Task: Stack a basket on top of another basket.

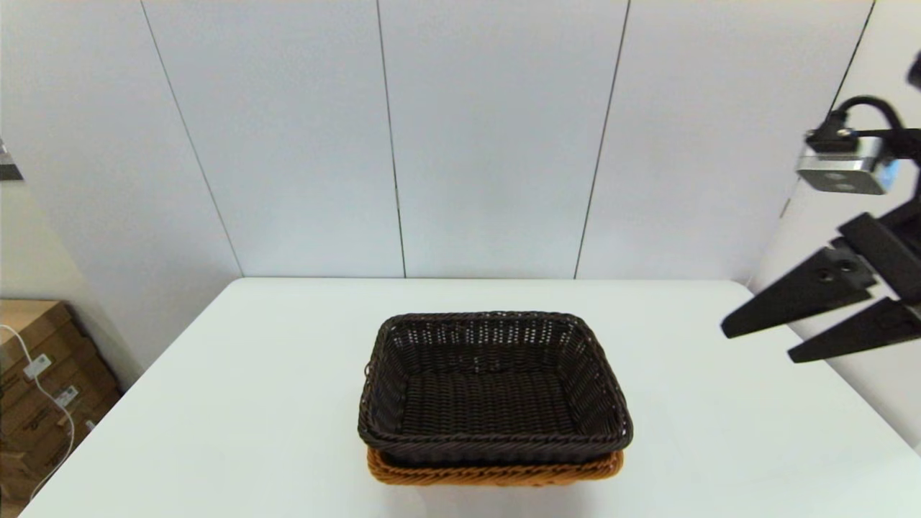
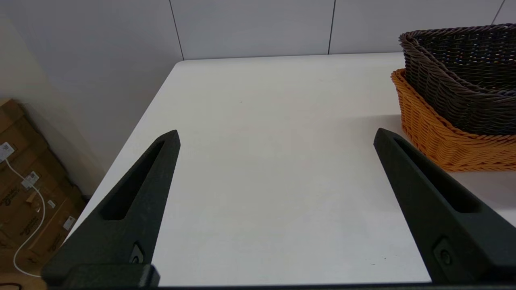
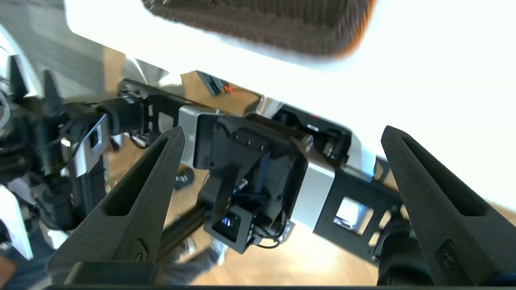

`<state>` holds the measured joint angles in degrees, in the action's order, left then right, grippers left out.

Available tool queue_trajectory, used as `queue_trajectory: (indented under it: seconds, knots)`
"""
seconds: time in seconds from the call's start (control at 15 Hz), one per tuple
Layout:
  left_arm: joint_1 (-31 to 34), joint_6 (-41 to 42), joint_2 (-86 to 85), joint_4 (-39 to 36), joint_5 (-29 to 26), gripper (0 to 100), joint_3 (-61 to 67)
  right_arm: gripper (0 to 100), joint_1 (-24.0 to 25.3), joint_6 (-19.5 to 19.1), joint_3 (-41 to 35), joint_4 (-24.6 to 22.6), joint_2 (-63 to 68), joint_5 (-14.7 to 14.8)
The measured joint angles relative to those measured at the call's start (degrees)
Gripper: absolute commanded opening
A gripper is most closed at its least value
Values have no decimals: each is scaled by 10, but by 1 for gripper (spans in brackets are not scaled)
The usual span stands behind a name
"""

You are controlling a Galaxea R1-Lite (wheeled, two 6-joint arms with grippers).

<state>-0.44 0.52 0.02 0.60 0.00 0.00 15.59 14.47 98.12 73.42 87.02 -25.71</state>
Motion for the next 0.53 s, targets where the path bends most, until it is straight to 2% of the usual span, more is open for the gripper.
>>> queue_trajectory:
  seconds: [0.2, 0.53]
  knots:
    - [0, 0, 0, 0, 0, 100, 0, 100, -31, 1, -83, 0, -126, 3]
    - [0, 0, 0, 0, 0, 100, 0, 100, -71, 17, -219, -11, -344, 44]
